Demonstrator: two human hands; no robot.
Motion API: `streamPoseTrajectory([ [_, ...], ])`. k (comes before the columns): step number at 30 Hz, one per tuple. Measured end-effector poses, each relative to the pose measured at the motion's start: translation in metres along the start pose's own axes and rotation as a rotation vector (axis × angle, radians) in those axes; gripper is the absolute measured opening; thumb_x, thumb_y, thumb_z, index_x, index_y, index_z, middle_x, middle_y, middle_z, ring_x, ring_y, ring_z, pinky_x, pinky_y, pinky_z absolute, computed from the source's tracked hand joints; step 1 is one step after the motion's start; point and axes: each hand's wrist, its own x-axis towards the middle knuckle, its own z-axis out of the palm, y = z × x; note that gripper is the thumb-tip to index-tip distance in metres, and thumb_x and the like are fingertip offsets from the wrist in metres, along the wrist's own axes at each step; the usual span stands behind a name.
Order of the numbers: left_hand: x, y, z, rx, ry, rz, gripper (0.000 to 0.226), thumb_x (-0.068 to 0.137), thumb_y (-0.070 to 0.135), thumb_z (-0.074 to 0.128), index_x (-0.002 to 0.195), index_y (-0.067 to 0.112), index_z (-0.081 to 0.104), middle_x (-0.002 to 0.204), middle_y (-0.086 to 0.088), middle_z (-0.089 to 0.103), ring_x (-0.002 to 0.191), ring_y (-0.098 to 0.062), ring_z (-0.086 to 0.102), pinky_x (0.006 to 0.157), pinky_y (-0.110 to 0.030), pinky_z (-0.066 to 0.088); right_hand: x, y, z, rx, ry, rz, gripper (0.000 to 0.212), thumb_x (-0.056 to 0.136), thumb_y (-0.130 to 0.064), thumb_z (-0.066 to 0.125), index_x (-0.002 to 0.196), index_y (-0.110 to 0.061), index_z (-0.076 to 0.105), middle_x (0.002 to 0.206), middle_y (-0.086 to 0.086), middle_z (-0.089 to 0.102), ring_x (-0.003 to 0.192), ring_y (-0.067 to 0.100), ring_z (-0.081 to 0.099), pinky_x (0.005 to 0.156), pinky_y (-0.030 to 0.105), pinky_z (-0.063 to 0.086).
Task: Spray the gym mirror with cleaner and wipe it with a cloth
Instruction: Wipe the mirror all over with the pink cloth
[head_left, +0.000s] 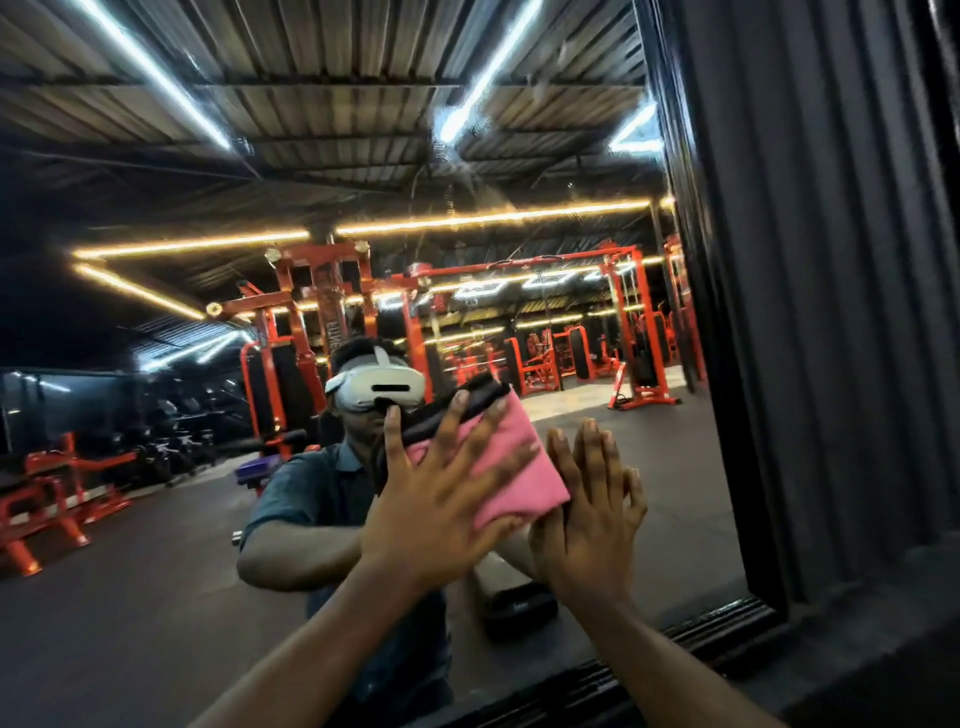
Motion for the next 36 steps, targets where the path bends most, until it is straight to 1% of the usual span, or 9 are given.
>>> streamPoseTrajectory([
  [3, 0.011, -0.031, -0.011, 0.033, -0.027, 0.025, 0.077, 0.097, 0.081, 0.026, 0.164, 0.045, 0.011, 0.175, -0.002, 0.002, 0.16, -0.037, 0.002, 0.113, -0.082, -0.007, 0.001, 0.0, -0.002, 0.007, 0.008, -0.003, 0.061, 0.1, -0.04, 0.036, 0.161, -0.031, 0.036, 0.172, 0.0, 0.021, 0.159, 0.021, 0.021, 0.12, 0.058, 0.024],
  [6, 0.045, -0.093, -0.038, 0.064, 0.024, -0.157, 0.075, 0.097, 0.081, 0.011, 0.164, 0.047, 0.003, 0.175, 0.0, -0.005, 0.16, -0.035, -0.006, 0.112, -0.084, -0.004, -0.001, -0.003, -0.004, -0.004, 0.006, 0.005, 0.059, 0.103, -0.043, 0.033, 0.162, -0.033, 0.032, 0.173, -0.002, 0.019, 0.159, 0.019, 0.019, 0.12, 0.058, 0.024],
  [9, 0.063, -0.153, -0.062, 0.046, 0.073, -0.375, 0.074, 0.097, 0.081, 0.009, 0.163, 0.049, 0.002, 0.175, 0.0, -0.007, 0.16, -0.036, -0.007, 0.11, -0.086, 0.0, 0.0, -0.006, -0.006, 0.009, 0.006, 0.015, 0.059, 0.104, -0.043, 0.031, 0.162, -0.034, 0.03, 0.173, -0.003, 0.017, 0.159, 0.018, 0.017, 0.121, 0.058, 0.023],
  [14, 0.065, -0.143, -0.059, -0.028, 0.133, -0.505, 0.076, 0.096, 0.081, 0.01, 0.164, 0.047, 0.003, 0.175, -0.005, -0.005, 0.16, -0.04, -0.006, 0.109, -0.087, 0.002, 0.0, -0.008, -0.007, 0.025, 0.01, 0.019, 0.059, 0.104, -0.044, 0.03, 0.162, -0.036, 0.027, 0.174, -0.007, 0.013, 0.16, 0.017, 0.015, 0.123, 0.054, 0.019],
  [16, 0.061, -0.123, -0.051, -0.034, 0.128, -0.447, 0.077, 0.096, 0.081, 0.011, 0.164, 0.046, -0.001, 0.175, -0.007, -0.007, 0.159, -0.041, -0.007, 0.109, -0.086, -0.001, 0.001, -0.007, -0.007, 0.045, -0.002, 0.01, 0.058, 0.105, -0.046, 0.027, 0.163, -0.038, 0.025, 0.174, -0.008, 0.012, 0.16, 0.017, 0.013, 0.124, 0.054, 0.017],
  [21, 0.035, -0.073, -0.019, -0.005, 0.084, -0.095, 0.077, 0.098, 0.081, 0.017, 0.164, 0.045, 0.0, 0.175, -0.006, -0.007, 0.16, -0.038, -0.01, 0.112, -0.084, 0.001, 0.0, 0.001, -0.009, 0.015, -0.02, -0.003, 0.058, 0.105, -0.046, 0.03, 0.163, -0.04, 0.022, 0.174, -0.009, 0.012, 0.16, 0.016, 0.014, 0.123, 0.055, 0.021],
  [25, 0.03, -0.074, -0.019, -0.016, 0.051, -0.058, 0.076, 0.097, 0.081, 0.013, 0.164, 0.046, 0.0, 0.175, -0.005, -0.009, 0.16, -0.037, -0.012, 0.112, -0.082, 0.0, 0.002, 0.002, -0.012, -0.048, -0.057, -0.028, 0.062, 0.105, -0.044, 0.031, 0.164, -0.044, 0.011, 0.174, -0.009, 0.008, 0.16, 0.014, 0.01, 0.124, 0.051, 0.02],
  [30, 0.035, -0.07, -0.016, -0.003, 0.086, -0.044, 0.076, 0.096, 0.081, 0.006, 0.164, 0.046, 0.001, 0.175, -0.006, -0.009, 0.16, -0.038, -0.011, 0.112, -0.082, -0.007, 0.005, 0.005, -0.011, -0.074, -0.042, 0.032, 0.062, 0.104, -0.044, 0.034, 0.164, -0.037, 0.021, 0.174, -0.01, 0.011, 0.16, 0.011, 0.01, 0.125, 0.049, 0.018],
  [36, 0.053, -0.041, -0.004, -0.013, 0.076, 0.052, 0.078, 0.094, 0.082, 0.001, 0.163, 0.047, 0.002, 0.173, -0.004, -0.016, 0.159, -0.036, -0.016, 0.112, -0.083, -0.002, -0.001, 0.049, -0.014, -0.001, 0.086, 0.569, 0.072, 0.101, -0.058, 0.026, 0.165, -0.027, 0.017, 0.174, -0.006, 0.008, 0.159, 0.017, 0.012, 0.126, 0.055, 0.015],
])
